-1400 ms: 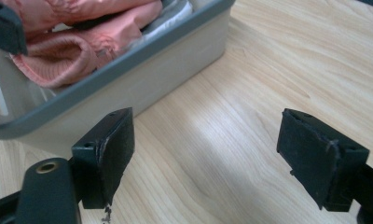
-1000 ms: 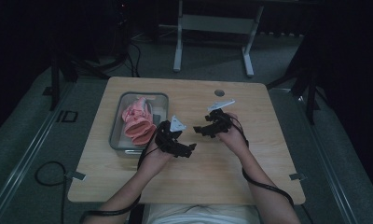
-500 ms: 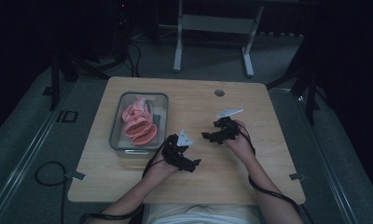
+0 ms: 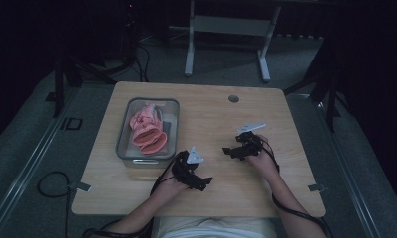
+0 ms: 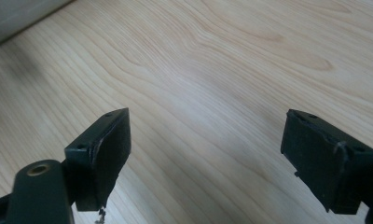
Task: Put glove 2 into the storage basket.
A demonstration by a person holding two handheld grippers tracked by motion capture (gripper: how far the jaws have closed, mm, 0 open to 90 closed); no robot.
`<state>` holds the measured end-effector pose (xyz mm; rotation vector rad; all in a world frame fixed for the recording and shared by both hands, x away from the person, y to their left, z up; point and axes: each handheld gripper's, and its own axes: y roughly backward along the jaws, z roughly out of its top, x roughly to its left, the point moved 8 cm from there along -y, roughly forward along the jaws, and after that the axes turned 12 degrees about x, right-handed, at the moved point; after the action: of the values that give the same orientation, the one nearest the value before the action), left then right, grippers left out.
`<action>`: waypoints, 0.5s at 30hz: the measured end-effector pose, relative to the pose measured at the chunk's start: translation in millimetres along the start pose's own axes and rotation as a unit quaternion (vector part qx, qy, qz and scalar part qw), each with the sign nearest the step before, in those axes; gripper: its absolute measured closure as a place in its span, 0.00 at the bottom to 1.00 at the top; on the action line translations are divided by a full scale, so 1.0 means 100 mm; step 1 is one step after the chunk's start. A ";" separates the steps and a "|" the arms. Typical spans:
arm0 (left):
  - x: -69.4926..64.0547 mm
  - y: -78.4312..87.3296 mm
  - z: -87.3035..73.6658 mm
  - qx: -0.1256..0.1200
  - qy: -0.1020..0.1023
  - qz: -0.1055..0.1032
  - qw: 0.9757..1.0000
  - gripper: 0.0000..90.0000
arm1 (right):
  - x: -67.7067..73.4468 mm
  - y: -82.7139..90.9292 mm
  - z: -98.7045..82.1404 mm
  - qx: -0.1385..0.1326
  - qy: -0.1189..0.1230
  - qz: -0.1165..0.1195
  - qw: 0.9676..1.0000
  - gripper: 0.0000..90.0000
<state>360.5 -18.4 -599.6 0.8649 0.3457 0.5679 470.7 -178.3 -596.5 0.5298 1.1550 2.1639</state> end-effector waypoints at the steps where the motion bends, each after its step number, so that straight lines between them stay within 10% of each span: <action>1: 0.00 0.00 -0.01 0.000 0.001 -0.001 1.000 0.04 | -0.01 0.01 -0.02 -0.002 -0.003 -0.001 1.000 0.18; 15: -0.05 -0.09 -0.10 0.010 -0.016 -0.005 1.000 0.03 | -0.23 0.07 -0.30 -0.004 -0.040 -0.020 0.999 0.18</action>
<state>354.5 -20.2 -612.7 0.8899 0.3281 0.5412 466.6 -214.8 -608.2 0.5791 1.1044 2.0926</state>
